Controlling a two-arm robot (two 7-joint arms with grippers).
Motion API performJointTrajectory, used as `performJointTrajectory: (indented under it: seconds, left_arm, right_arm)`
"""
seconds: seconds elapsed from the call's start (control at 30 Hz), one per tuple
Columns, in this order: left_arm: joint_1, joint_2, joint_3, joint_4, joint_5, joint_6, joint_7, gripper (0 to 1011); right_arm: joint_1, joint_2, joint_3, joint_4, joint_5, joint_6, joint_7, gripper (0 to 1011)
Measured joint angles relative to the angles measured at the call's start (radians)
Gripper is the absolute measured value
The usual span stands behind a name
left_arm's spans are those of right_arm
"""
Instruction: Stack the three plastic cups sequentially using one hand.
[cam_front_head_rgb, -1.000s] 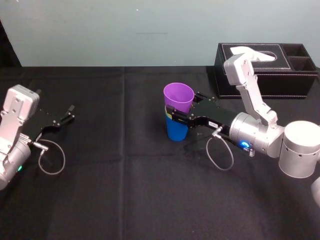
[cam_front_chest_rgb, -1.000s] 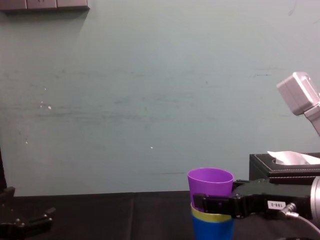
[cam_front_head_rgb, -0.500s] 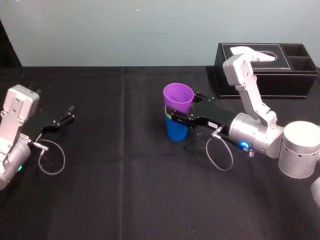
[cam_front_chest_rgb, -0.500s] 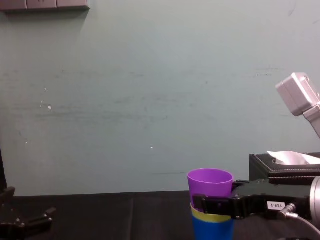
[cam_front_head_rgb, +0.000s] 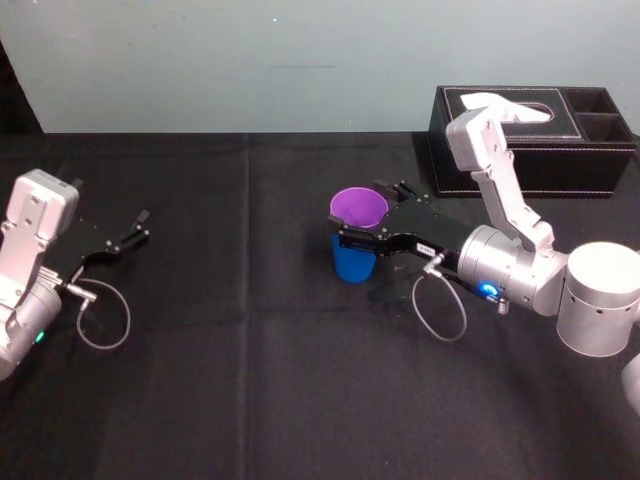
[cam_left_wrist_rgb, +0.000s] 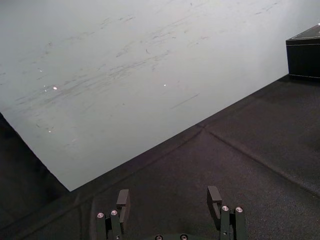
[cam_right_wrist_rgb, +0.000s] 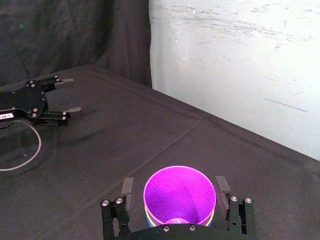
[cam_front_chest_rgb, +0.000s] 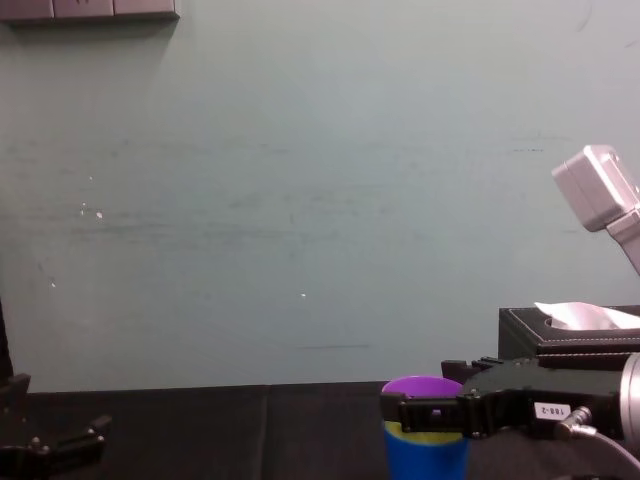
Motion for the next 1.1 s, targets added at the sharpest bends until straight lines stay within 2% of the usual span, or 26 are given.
performJointTrajectory:
  seconds: [0.3,0.57,0.7,0.77,1.1]
  left_arm:
    - [0.0,0.0,0.0,0.0,0.0,0.0,0.0,1011]
    - [0.0,0.0,0.0,0.0,0.0,0.0,0.0,1011]
    - [0.0,0.0,0.0,0.0,0.0,0.0,0.0,1011]
    - [0.0,0.0,0.0,0.0,0.0,0.0,0.0,1011]
    - [0.0,0.0,0.0,0.0,0.0,0.0,0.0,1012]
  right_arm:
    - [-0.003,0.0,0.003,-0.001,0.0,-0.005,-0.002,1003]
    - [-0.036,-0.008,0.034,-0.024,0.006,-0.067,-0.027,1003]
    - [-0.063,-0.022,0.063,-0.037,0.004,-0.11,-0.065,1003]
    - [-0.067,-0.025,0.068,-0.038,0.002,-0.115,-0.075,1003]
    - [-0.118,-0.071,0.148,-0.026,-0.052,-0.132,-0.238,1003]
